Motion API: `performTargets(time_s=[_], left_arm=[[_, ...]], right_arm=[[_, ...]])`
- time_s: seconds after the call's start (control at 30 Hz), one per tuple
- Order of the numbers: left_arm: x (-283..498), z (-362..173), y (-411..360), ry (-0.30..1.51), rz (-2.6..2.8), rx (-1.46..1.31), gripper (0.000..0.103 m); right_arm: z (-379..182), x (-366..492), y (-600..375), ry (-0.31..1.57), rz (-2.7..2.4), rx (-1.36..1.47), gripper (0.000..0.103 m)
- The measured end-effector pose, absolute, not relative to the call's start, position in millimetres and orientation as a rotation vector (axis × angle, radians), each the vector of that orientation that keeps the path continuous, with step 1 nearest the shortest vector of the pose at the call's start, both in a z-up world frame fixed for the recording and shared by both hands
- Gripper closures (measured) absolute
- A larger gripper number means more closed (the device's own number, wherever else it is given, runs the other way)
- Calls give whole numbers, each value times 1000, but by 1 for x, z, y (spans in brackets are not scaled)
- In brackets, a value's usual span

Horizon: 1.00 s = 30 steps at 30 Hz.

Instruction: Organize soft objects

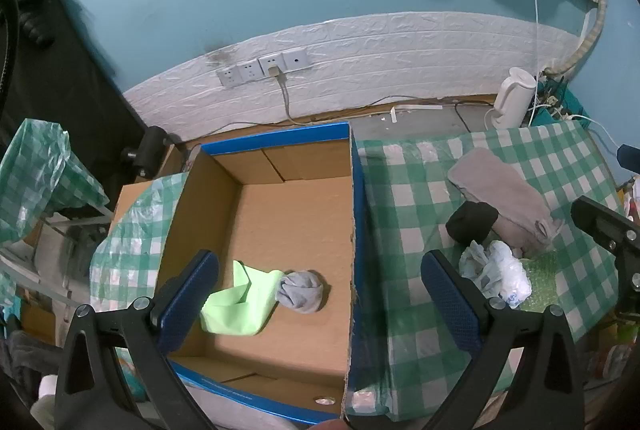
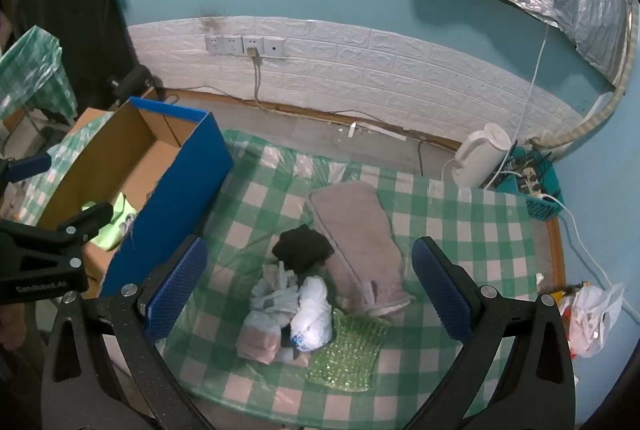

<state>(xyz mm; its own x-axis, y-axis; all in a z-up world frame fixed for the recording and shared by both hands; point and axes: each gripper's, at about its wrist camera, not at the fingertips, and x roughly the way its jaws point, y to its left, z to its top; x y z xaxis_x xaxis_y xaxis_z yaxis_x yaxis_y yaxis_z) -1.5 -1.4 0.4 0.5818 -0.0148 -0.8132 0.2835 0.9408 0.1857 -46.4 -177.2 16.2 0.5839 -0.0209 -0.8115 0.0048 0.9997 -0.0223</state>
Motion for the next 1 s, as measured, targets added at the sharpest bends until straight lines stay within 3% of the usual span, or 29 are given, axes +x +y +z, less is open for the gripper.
performTargets(time_s=[1.0], left_arm=[[0,5,0,929,-181,303,1]], right_arm=[[16,-47,-178,950,-16,-20,2]])
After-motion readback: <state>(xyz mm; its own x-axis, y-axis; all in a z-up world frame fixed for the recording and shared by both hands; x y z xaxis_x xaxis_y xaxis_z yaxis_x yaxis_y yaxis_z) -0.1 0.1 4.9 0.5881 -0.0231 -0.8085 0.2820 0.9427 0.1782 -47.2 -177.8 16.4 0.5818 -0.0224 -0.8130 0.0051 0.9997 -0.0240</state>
